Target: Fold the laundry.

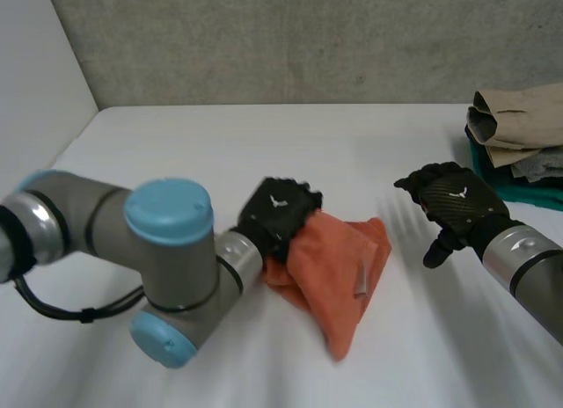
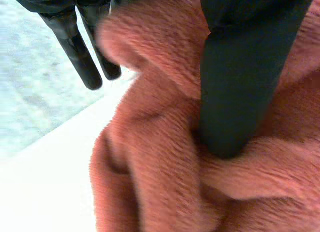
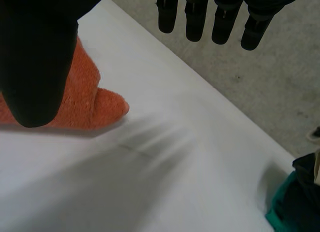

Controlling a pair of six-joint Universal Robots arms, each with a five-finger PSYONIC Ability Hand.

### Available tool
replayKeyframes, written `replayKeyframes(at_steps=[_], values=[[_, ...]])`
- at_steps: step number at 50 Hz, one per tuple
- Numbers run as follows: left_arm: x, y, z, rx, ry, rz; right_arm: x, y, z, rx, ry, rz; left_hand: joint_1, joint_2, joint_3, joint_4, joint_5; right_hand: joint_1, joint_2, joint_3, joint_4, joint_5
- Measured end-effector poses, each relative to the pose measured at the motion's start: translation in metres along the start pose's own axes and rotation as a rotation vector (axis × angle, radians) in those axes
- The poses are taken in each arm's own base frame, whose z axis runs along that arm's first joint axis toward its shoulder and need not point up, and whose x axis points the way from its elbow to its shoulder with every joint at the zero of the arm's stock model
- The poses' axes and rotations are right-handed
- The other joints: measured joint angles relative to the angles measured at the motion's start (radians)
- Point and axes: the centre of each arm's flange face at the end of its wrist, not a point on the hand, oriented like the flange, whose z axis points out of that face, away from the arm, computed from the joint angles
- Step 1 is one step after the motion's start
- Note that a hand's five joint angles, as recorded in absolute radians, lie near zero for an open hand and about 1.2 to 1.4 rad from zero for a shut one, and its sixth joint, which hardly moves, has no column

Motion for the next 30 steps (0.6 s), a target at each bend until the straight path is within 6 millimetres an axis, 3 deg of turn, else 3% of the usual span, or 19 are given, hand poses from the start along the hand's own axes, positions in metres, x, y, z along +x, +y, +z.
replayKeyframes(at_steps=[4, 8, 12, 16, 22, 27, 30], values=[[-0.018, -0.022, -0.012, 0.019, -0.051, 0.001, 0.002, -0.002, -0.002, -0.025, -0.007, 0.037, -0.139, -0.151, -0.145, -0.145, -0.148, 0.0, 0.0, 0.0, 0.0, 0.0], [-0.03, -0.047, -0.038, 0.059, -0.081, -0.001, 0.003, -0.007, -0.007, -0.076, -0.028, 0.115, -0.194, -0.211, -0.209, -0.207, -0.205, 0.0, 0.0, 0.0, 0.0, 0.0], [-0.034, -0.055, -0.056, 0.074, -0.086, -0.004, 0.003, -0.012, -0.011, -0.12, -0.046, 0.204, -0.194, -0.215, -0.209, -0.207, -0.205, 0.0, 0.0, 0.0, 0.0, 0.0], [-0.042, -0.052, -0.073, 0.062, -0.107, -0.013, 0.002, -0.022, -0.016, -0.159, -0.059, 0.353, -0.194, -0.217, -0.209, -0.207, -0.205, 0.0, 0.0, 0.0, 0.0, 0.0], [-0.067, -0.038, -0.081, 0.017, -0.181, -0.035, -0.006, -0.044, -0.016, -0.154, -0.094, 0.544, -0.194, -0.217, -0.209, -0.207, -0.205, 0.0, 0.0, 0.0, 0.0, 0.0], [-0.088, -0.023, -0.083, -0.031, -0.244, -0.057, -0.029, -0.058, -0.006, -0.144, -0.171, 0.611, -0.194, -0.217, -0.209, -0.207, -0.205, 0.0, 0.0, 0.0, 0.0, 0.0], [-0.096, -0.014, -0.083, -0.051, -0.255, -0.075, -0.057, -0.059, 0.007, -0.176, -0.25, 0.613, -0.194, -0.217, -0.209, -0.207, -0.205, 0.023, 0.039, 0.045, 0.045, 0.03]])
